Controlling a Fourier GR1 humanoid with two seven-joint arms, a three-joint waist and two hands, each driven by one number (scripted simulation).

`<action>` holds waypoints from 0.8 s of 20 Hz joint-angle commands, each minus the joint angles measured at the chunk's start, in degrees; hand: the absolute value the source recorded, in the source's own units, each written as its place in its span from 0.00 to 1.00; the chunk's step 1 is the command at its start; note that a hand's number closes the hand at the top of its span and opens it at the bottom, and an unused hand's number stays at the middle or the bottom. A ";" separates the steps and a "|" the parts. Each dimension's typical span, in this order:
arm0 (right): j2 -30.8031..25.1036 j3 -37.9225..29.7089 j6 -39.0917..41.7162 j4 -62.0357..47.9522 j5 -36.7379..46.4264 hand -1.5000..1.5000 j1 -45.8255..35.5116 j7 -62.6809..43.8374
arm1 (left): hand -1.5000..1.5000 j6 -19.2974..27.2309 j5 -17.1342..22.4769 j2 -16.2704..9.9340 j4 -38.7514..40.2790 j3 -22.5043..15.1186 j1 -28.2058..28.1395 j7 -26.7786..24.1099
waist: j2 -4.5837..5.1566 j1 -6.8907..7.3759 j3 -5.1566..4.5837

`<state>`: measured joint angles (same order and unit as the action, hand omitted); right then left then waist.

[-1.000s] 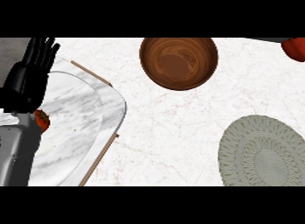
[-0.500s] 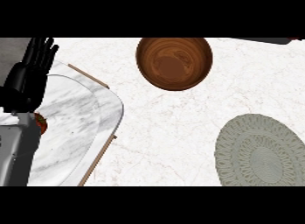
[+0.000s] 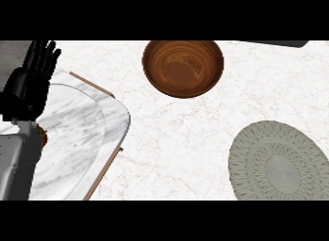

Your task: Pick the bell pepper from the placemat and place it in the bowl

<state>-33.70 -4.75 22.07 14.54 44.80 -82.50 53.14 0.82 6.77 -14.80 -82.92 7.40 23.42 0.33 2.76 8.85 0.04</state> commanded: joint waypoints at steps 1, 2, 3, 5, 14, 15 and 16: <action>3.57 1.37 10.24 -2.12 -0.18 1.00 -2.95 6.14 | 0.50 -0.49 0.22 -0.64 0.18 0.71 -1.28 -0.69 | -0.04 0.08 -0.07; 3.70 2.03 11.94 -2.47 0.02 1.00 -3.86 6.42 | 0.50 -0.38 -0.04 -0.14 0.29 0.24 -1.56 -0.91 | -0.23 -0.65 -0.09; 3.75 2.81 12.47 -2.38 0.43 1.00 -4.86 6.79 | 0.50 0.58 -0.41 0.25 0.45 0.45 -1.33 -1.23 | -0.40 -1.40 -0.09; 6.24 4.91 12.24 -2.75 1.64 1.00 -5.22 6.62 | 0.50 -0.14 -0.36 -0.81 1.09 1.05 -1.42 -1.78 | -0.41 -1.81 -0.12; 16.36 8.69 7.67 -5.71 3.00 1.00 -4.47 4.23 | 0.50 -0.21 0.07 -0.54 0.41 1.65 -4.21 -2.31 | -0.78 -3.00 -0.09; 18.32 8.80 5.51 -5.86 2.94 1.00 -3.00 4.34 | 0.50 -0.04 0.30 -1.61 1.36 2.63 -1.81 -1.49 | -0.66 -3.58 -0.06; 18.40 9.56 4.84 -6.21 3.68 1.00 -2.75 4.06 | 0.50 0.06 0.12 -0.97 -0.03 2.01 -3.47 -1.60 | -0.79 -3.26 -0.06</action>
<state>-18.19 3.28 22.51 9.55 47.35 -86.75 51.13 0.74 6.83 -15.76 -82.34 9.19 20.63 -1.31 2.02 5.97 -0.05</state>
